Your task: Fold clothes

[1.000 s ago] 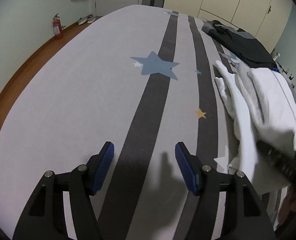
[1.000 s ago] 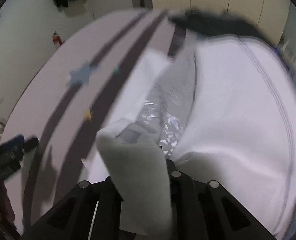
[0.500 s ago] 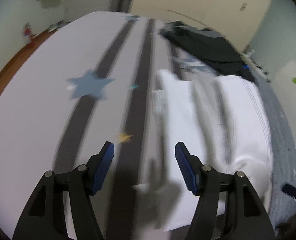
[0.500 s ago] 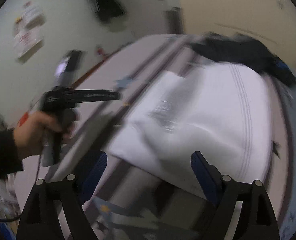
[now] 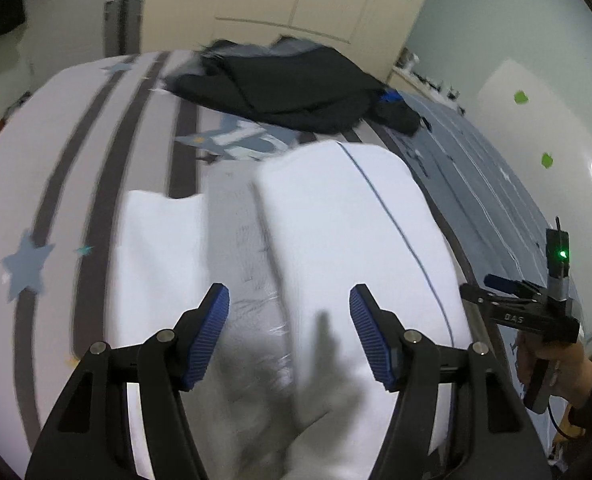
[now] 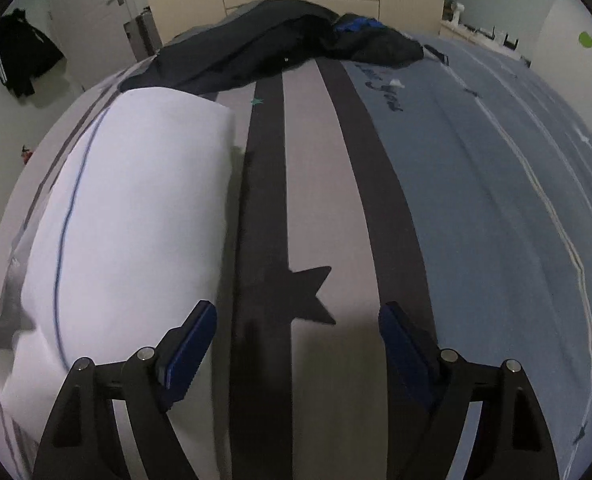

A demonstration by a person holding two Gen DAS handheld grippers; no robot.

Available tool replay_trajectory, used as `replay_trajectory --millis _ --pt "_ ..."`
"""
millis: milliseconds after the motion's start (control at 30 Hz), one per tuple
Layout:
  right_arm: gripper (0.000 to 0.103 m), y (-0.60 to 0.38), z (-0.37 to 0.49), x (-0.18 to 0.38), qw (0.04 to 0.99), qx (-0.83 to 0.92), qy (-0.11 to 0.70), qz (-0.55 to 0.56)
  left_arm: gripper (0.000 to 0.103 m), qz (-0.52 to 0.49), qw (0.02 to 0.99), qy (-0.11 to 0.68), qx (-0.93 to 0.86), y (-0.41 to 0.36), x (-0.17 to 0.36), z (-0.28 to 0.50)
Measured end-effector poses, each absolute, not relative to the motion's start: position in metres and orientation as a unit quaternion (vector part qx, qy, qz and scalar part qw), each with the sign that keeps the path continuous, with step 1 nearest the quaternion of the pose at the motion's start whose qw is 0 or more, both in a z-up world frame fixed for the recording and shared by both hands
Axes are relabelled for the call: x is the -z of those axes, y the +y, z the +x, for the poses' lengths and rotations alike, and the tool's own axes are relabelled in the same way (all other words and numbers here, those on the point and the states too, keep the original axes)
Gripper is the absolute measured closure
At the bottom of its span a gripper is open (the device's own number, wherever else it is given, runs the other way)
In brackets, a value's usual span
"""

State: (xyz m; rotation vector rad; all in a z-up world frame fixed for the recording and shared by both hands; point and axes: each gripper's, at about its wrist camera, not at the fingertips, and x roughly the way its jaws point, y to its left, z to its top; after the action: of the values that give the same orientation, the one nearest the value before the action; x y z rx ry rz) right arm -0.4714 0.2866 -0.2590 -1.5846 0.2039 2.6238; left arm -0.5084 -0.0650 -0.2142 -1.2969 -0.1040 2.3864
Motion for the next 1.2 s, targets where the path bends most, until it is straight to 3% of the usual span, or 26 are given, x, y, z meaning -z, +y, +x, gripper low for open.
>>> replay_trajectory --millis 33,133,300,333,367,467,733,1000,1100,1133,1167,1200 --pt "0.023 0.29 -0.472 0.26 0.033 -0.852 0.074 -0.518 0.054 -0.472 0.21 -0.031 -0.855 -0.056 0.217 -0.515" --pt "0.023 0.295 -0.472 0.264 0.031 -0.849 0.083 -0.521 0.06 -0.494 0.215 -0.034 -0.842 -0.041 0.228 -0.537" --pt "0.023 0.298 -0.475 0.273 0.022 -0.846 0.087 -0.526 0.061 -0.531 0.207 -0.045 -0.82 -0.04 0.247 -0.562" --pt "0.023 0.299 -0.476 0.275 0.019 -0.846 0.088 -0.526 0.075 -0.536 0.211 -0.058 -0.815 -0.042 0.25 -0.565" --pt "0.023 0.3 -0.478 0.277 0.017 -0.845 0.091 -0.526 0.098 -0.544 0.21 -0.058 -0.81 -0.044 0.256 -0.567" --pt "0.023 0.3 -0.479 0.278 0.008 -0.846 0.101 -0.524 0.099 -0.521 0.213 -0.061 -0.824 -0.054 0.248 -0.562" --pt "0.023 0.293 -0.482 0.273 -0.018 -0.849 0.117 -0.515 0.099 -0.476 0.198 -0.046 -0.856 -0.103 0.199 -0.55" --pt "0.023 0.267 -0.49 0.272 -0.048 -0.847 0.128 -0.514 0.096 -0.519 0.154 -0.032 -0.84 -0.117 0.251 -0.573" --pt "0.023 0.266 -0.491 0.279 -0.045 -0.841 0.141 -0.52 0.087 -0.514 0.154 -0.067 -0.841 -0.121 0.251 -0.572" --pt "0.023 0.267 -0.491 0.281 -0.044 -0.839 0.147 -0.523 0.079 -0.514 0.156 -0.1 -0.837 -0.129 0.248 -0.57" --pt "0.024 0.267 -0.489 0.283 -0.043 -0.837 0.149 -0.525 0.064 -0.515 0.154 -0.111 -0.836 -0.135 0.246 -0.566" --pt "0.026 0.267 -0.488 0.285 -0.042 -0.835 0.149 -0.528 0.055 -0.515 0.15 -0.119 -0.836 -0.14 0.245 -0.562"
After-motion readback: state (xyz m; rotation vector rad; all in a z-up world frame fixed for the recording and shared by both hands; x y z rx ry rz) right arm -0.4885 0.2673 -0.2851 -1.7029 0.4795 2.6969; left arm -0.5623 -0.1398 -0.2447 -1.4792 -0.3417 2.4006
